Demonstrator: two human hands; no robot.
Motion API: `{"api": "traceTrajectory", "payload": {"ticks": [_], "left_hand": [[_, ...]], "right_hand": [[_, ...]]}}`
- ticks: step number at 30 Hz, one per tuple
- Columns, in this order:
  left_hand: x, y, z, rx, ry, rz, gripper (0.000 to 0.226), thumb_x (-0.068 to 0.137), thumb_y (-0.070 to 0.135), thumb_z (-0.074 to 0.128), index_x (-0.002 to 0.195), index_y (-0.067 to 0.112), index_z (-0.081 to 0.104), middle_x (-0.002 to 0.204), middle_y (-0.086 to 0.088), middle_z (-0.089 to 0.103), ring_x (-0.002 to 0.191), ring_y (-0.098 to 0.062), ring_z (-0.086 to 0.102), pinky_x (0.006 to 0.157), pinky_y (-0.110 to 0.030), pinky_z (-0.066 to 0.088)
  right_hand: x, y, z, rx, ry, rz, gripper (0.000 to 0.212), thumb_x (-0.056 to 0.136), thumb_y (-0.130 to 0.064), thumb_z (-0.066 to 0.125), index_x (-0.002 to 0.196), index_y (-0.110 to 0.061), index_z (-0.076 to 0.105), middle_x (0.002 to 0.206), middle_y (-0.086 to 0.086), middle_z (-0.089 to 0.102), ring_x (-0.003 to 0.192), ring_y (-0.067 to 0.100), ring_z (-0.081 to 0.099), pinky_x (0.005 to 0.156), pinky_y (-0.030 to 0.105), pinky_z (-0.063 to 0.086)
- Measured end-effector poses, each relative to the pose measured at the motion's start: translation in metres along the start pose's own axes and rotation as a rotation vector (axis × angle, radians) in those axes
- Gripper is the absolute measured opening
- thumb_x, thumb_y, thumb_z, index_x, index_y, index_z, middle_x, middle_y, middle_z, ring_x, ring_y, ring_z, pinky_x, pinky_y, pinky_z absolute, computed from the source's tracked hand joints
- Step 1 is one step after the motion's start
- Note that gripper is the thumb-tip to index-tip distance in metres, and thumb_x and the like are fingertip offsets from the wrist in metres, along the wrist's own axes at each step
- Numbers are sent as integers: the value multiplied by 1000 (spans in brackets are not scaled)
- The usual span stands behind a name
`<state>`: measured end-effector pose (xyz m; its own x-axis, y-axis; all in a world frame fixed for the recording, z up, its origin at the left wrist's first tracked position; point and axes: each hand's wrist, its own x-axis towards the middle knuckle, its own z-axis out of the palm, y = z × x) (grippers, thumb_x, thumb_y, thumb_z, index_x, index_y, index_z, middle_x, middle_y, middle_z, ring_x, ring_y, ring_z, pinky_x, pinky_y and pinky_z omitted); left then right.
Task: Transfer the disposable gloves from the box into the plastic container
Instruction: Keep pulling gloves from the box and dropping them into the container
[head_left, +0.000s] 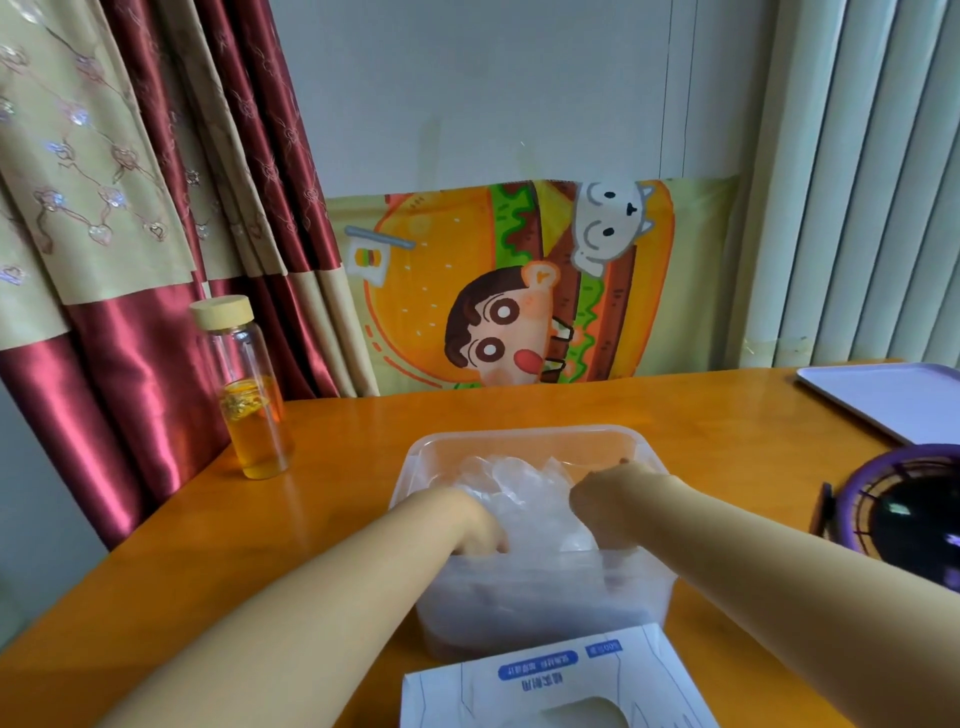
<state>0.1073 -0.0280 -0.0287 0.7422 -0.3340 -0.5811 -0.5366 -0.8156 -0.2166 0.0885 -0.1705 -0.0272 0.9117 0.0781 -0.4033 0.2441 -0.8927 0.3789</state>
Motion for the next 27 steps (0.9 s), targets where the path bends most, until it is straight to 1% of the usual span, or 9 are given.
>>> {"api": "traceTrajectory", "payload": {"ticks": [3, 6, 9, 13, 15, 17, 22, 25, 27], "left_hand": [[-2, -1, -2, 4, 13, 14, 54, 100, 5, 37, 151, 18, 28, 156, -3, 28, 138, -26, 34, 106, -33, 35], [-15, -3, -10, -26, 28, 23, 47, 101, 16, 40, 148, 15, 35, 150, -4, 38, 132, -26, 43, 98, -31, 41], [-33, -11, -19, -81, 77, 57, 49, 100, 43, 41, 140, 15, 48, 142, -1, 49, 127, -23, 47, 104, -34, 38], [-66, -27, -17, -236, 253, 126, 44, 101, 40, 41, 139, 20, 50, 143, 5, 49, 129, -15, 45, 110, -33, 33], [-83, -33, -7, -382, 389, 173, 41, 100, 34, 46, 139, 24, 50, 139, 11, 52, 124, -7, 49, 107, -26, 36], [-97, -37, 8, -599, 534, 224, 38, 97, 32, 53, 134, 34, 51, 127, 21, 57, 115, 0, 54, 101, -24, 41], [-125, -20, 51, -1051, 725, 388, 19, 91, 19, 62, 102, 34, 63, 99, 13, 69, 90, -4, 68, 79, -24, 55], [-121, 2, 80, -904, 566, 351, 20, 88, 27, 67, 105, 38, 62, 105, 18, 67, 95, 3, 64, 87, -20, 52], [-113, 14, 96, -707, 455, 311, 44, 85, 39, 69, 126, 39, 54, 126, 22, 56, 111, 4, 54, 98, -21, 46]], "right_hand": [[1, -4, 0, -99, -29, 30, 44, 93, -29, 56, 133, -14, 47, 142, 6, 46, 137, 30, 32, 113, 57, 9], [-9, 0, -8, -89, -45, 28, 59, 86, -38, 65, 136, -15, 44, 142, 3, 45, 137, 29, 31, 113, 58, 6], [-21, 6, -16, -37, 84, 10, 68, 82, -40, 69, 140, -18, 42, 139, 1, 48, 133, 25, 38, 113, 54, 14], [-50, 12, -20, 89, 397, -31, 60, 84, -42, 66, 137, -24, 45, 129, -4, 57, 122, 20, 50, 108, 44, 31], [-70, 13, -20, 205, 600, -84, 46, 87, -41, 63, 130, -28, 53, 121, -8, 62, 106, 14, 57, 93, 31, 45], [-94, 8, -19, 335, 687, -185, 32, 89, -37, 62, 120, -32, 60, 112, -14, 64, 87, 5, 57, 75, 18, 46], [-130, -32, 12, 374, 424, -455, 25, 94, -28, 56, 117, -34, 64, 113, -17, 64, 86, -4, 53, 72, 5, 38], [-117, -49, 41, 272, 310, -438, 29, 95, -25, 54, 122, -34, 61, 119, -10, 63, 96, 8, 58, 81, 16, 42], [-105, -52, 53, 260, 331, -427, 26, 93, -30, 58, 119, -34, 63, 115, -8, 63, 88, 11, 57, 71, 12, 40]]}}
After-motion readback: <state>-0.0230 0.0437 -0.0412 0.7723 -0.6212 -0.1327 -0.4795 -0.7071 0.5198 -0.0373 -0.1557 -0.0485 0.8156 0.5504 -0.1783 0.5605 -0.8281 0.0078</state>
